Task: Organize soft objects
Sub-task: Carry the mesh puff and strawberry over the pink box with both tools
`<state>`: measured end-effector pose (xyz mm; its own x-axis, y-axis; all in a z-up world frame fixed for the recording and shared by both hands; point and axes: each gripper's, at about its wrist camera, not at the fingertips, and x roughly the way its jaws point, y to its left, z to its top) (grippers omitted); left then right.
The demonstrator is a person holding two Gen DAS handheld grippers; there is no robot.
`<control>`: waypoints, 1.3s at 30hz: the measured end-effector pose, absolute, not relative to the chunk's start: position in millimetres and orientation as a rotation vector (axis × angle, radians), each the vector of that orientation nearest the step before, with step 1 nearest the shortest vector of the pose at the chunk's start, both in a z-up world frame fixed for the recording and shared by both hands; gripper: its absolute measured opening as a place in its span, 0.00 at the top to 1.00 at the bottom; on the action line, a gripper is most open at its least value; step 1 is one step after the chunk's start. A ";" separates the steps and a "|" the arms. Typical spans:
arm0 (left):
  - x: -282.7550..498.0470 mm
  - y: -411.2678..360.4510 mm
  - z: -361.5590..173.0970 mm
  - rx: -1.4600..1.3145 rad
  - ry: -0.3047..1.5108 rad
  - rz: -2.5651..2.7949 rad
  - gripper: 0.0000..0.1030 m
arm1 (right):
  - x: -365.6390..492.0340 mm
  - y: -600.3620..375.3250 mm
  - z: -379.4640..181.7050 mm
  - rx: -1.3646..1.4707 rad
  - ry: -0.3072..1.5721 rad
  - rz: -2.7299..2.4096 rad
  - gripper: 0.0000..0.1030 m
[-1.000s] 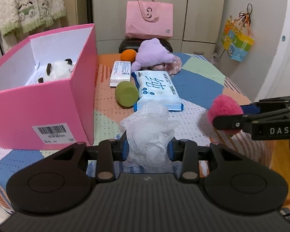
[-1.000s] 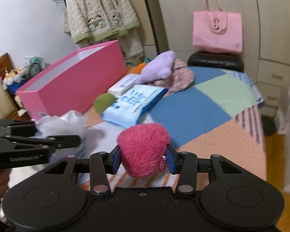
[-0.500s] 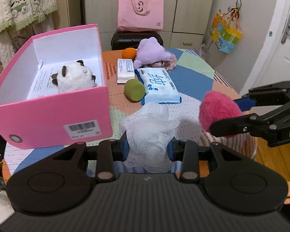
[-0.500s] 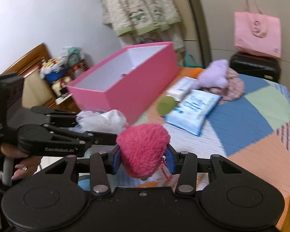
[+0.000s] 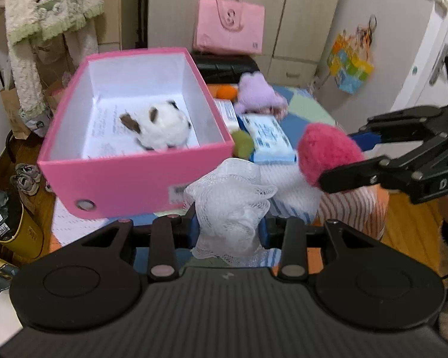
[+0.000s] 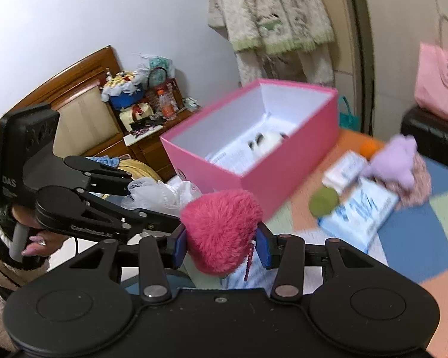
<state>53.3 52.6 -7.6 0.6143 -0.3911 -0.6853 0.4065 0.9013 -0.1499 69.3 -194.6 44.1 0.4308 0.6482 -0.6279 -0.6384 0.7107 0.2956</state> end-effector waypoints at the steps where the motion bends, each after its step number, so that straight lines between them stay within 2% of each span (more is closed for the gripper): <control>1: 53.9 56.3 -3.1 0.021 0.766 -0.454 0.65 | 70.8 -189.9 47.5 0.008 0.777 0.811 0.50; 11: 93.5 78.7 29.7 0.003 0.662 -0.410 0.65 | 117.4 -143.8 82.4 0.003 0.690 0.845 0.50; 18: 140.1 73.1 16.3 0.088 0.733 -0.383 0.65 | 179.9 -125.3 87.2 0.060 0.805 0.847 0.50; 27: 208.4 85.9 -19.3 0.080 0.810 -0.337 0.65 | 248.9 -82.7 52.2 0.027 0.927 0.831 0.50; 39: 236.2 74.5 -47.0 0.321 0.888 -0.303 0.62 | 323.4 -38.8 10.0 0.020 1.094 0.840 0.50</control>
<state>236.2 74.5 -47.0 0.5950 -0.1242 -0.7941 0.3866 0.9104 0.1473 323.4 -38.8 10.0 0.1908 0.6070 -0.7715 -0.5887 0.6997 0.4049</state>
